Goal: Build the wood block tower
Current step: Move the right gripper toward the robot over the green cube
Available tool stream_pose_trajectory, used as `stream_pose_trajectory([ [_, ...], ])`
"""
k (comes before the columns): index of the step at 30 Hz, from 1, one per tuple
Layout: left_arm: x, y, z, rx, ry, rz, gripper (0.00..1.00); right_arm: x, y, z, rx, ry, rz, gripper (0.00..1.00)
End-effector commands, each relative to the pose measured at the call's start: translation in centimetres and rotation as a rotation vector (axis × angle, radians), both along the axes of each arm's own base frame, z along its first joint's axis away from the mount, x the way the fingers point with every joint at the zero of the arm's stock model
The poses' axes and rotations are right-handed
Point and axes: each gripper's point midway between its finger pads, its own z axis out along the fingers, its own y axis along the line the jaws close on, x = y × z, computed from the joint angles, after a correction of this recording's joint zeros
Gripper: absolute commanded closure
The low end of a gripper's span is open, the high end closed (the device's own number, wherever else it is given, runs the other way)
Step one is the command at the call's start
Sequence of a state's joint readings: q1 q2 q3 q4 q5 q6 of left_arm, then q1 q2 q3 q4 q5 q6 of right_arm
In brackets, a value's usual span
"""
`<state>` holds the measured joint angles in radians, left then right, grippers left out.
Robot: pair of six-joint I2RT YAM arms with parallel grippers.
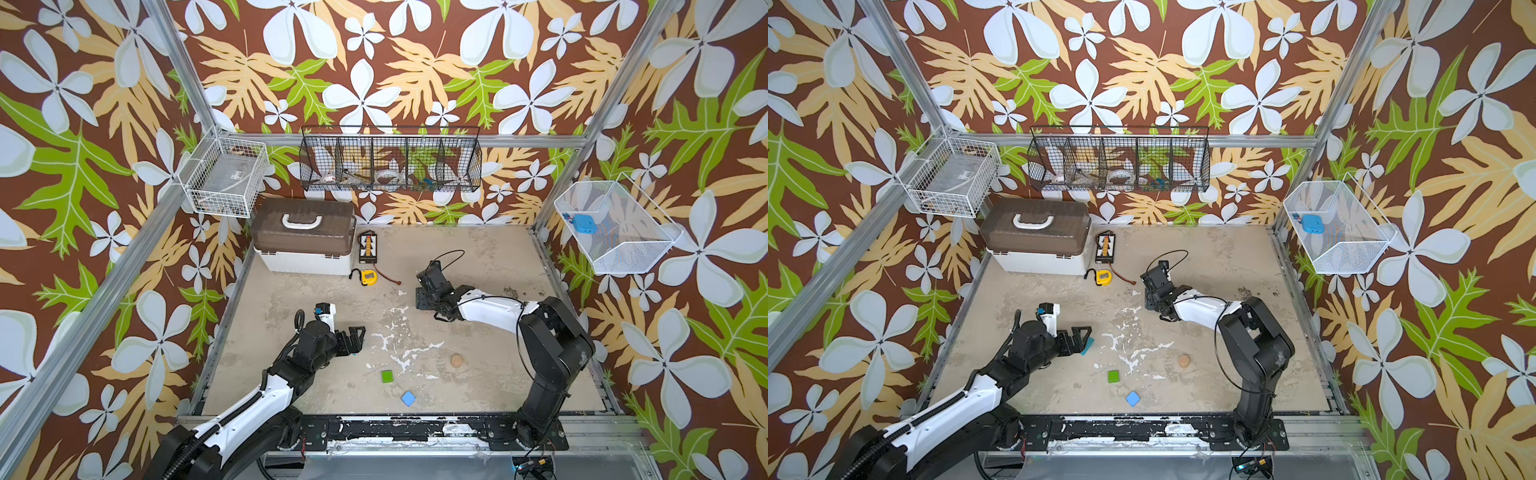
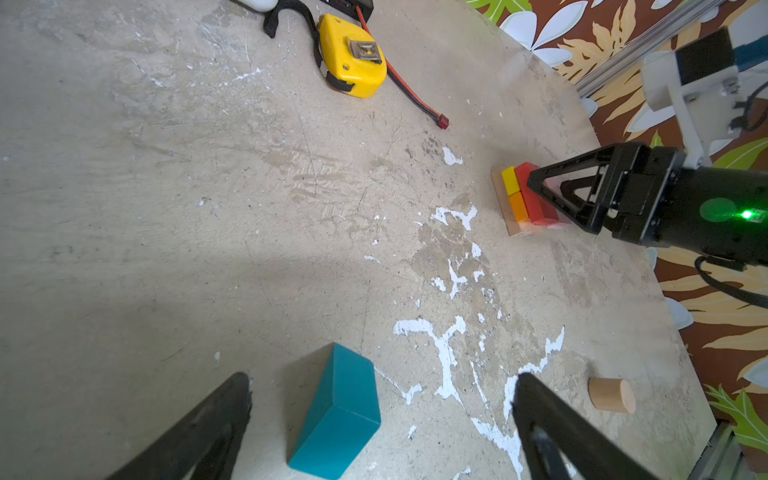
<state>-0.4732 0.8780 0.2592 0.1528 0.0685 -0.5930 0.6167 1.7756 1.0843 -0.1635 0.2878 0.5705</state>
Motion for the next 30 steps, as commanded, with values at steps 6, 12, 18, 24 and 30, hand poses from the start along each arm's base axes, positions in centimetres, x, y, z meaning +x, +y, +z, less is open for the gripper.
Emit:
stream_pose_trajectory([
  [6,-1.2,0.4,4.3,-0.366,0.026,0.154,0.0,-2.0,-1.2,3.8,0.037,-0.099,-0.023,0.26],
  [12,-2.8,0.2,12.7,-0.419,-0.055,0.079,0.0,-8.4,1.5,5.5,0.115,-0.168,0.07,0.19],
  [18,-3.1,2.8,14.8,-0.403,-0.001,0.241,0.0,-15.7,6.7,3.4,0.203,-0.108,0.289,0.19],
  [24,-2.8,1.6,15.3,-0.47,-0.01,0.198,0.0,-20.2,10.9,2.3,0.177,-0.071,0.421,0.21],
  [30,-1.8,0.6,13.8,-0.434,0.076,0.194,0.0,-22.0,13.3,0.0,0.11,-0.008,0.475,0.24],
])
